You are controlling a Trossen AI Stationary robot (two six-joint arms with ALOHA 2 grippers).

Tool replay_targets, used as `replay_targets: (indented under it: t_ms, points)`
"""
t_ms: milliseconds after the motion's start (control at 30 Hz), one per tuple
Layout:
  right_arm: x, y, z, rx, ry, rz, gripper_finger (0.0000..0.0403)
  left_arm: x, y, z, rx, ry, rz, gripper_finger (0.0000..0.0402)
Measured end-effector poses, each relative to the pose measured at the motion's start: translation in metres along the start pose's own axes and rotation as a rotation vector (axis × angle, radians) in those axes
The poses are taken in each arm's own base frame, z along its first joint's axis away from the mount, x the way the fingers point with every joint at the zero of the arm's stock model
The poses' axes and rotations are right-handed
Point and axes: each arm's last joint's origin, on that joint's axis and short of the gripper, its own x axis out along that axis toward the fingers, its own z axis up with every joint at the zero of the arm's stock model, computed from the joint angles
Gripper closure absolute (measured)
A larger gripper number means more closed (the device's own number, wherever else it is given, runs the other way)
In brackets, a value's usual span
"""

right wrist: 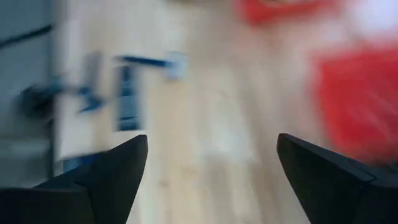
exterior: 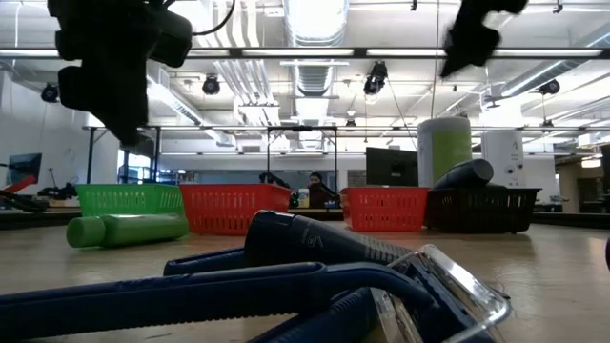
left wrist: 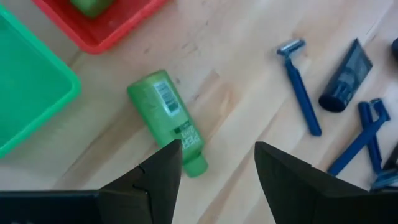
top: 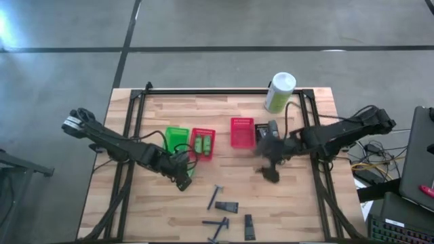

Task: Pick & Place Travel size toiletries
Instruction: Put the black shaving cream into the right red basket

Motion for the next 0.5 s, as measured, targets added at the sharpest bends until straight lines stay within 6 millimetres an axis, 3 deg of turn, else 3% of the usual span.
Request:
replay_targets:
  t_ms: [100, 267, 367, 500]
  points:
    - [0.02, 0.015, 0.007, -0.175, -0.022, 0.099, 0.0067, -0.001, 0.001, -0.003, 0.004, 0.044, -0.007, 0.0195]
    - [0.041, 0.018, 0.018, -0.147, 0.07, 0.12, 0.0094, -0.007, -0.002, -0.011, 0.029, 0.046, -0.024, 0.0195]
    - [0.046, 0.023, 0.019, -0.047, 0.159, 0.102, 0.0107, -0.011, -0.002, -0.013, 0.036, 0.04, -0.028, 0.0195]
    - [0.064, 0.029, 0.011, 0.295, 0.296, 0.02, 0.012, -0.015, 0.003, -0.015, 0.084, 0.04, 0.013, 0.0195]
